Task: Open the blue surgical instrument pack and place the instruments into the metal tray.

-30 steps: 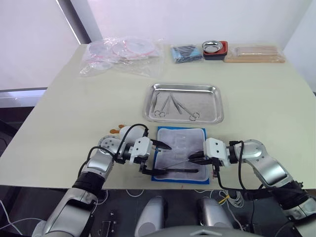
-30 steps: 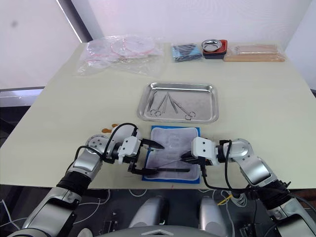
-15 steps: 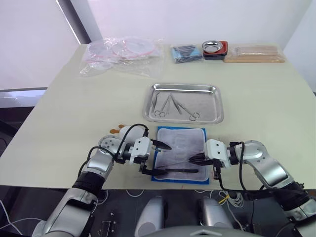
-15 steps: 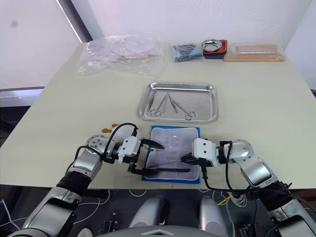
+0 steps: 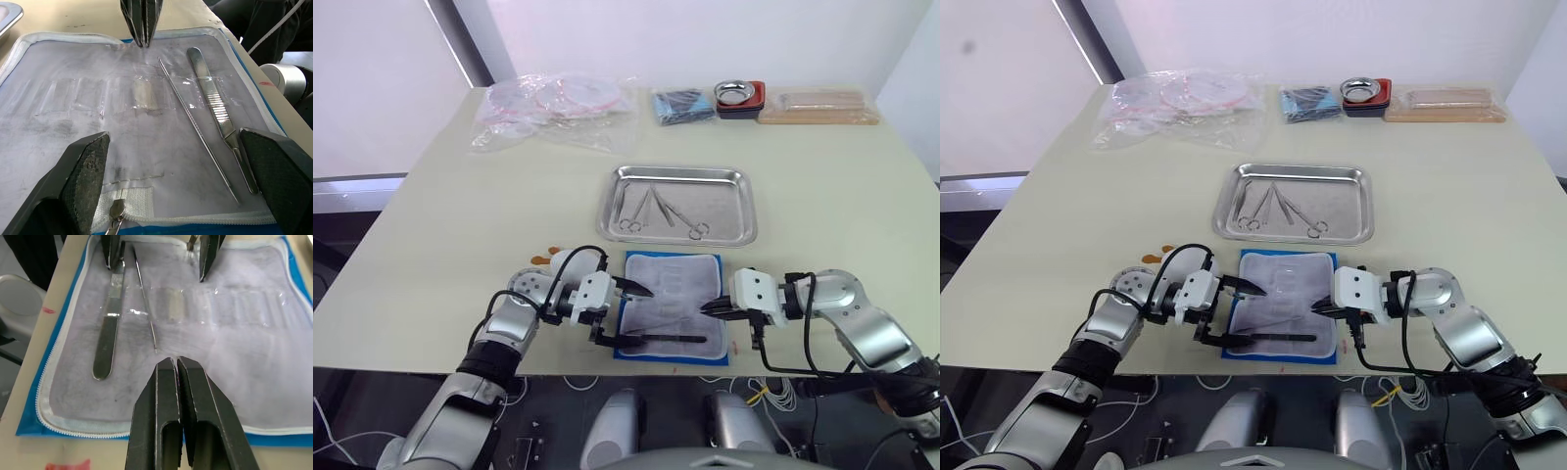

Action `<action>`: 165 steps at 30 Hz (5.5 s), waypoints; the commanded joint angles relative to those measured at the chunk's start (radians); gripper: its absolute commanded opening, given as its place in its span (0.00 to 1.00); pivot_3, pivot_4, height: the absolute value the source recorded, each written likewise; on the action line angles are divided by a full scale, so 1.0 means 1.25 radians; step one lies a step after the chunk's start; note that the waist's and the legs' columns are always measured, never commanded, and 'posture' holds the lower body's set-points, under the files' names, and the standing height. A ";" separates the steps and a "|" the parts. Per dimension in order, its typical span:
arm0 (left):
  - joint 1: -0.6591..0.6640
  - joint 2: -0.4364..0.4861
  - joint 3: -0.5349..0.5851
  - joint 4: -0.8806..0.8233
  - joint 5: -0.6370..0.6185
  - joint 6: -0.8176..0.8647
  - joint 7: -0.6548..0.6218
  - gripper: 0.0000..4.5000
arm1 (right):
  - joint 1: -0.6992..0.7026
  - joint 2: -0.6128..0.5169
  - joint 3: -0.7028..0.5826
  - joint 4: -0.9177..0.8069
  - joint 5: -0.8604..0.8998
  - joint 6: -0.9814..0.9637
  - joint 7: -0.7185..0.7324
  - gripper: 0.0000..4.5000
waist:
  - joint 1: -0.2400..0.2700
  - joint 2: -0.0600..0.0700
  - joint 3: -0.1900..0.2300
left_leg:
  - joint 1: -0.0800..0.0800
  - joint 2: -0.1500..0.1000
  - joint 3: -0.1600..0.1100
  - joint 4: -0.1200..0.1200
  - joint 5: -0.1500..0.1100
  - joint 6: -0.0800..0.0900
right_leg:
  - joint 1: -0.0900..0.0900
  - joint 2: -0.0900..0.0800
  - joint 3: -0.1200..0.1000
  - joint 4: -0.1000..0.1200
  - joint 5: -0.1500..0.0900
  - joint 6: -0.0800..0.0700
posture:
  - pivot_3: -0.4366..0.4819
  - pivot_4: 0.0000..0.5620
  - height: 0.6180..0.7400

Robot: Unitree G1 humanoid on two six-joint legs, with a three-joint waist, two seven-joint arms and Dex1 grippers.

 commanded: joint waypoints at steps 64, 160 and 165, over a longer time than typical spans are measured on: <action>0.026 0.014 -0.034 0.076 0.084 0.009 0.021 1.00 | -0.035 -0.028 -0.007 -0.057 -0.001 -0.002 0.017 0.01 | -0.002 0.000 0.000 | 0.000 0.000 0.000 0.000 0.000 0.000 | 0.000 0.000 0.000 0.000 0.000 0.000 | 0.48 0.27 1.00; 0.030 0.017 -0.031 0.083 0.088 0.003 0.024 1.00 | -0.368 0.310 -0.152 0.407 -0.033 0.284 -0.465 0.86 | -0.006 0.004 0.000 | 0.000 0.000 0.000 -0.001 0.000 0.001 | -0.001 0.001 0.000 0.000 0.002 -0.003 | 0.48 0.27 1.00; 0.030 0.017 -0.032 0.083 0.088 0.003 0.023 1.00 | -0.295 0.265 -0.165 0.286 0.023 0.212 -0.356 1.00 | -0.004 0.004 0.000 | 0.000 0.000 -0.001 -0.001 0.000 0.001 | -0.001 0.001 0.000 0.000 0.001 -0.002 | 0.48 0.27 1.00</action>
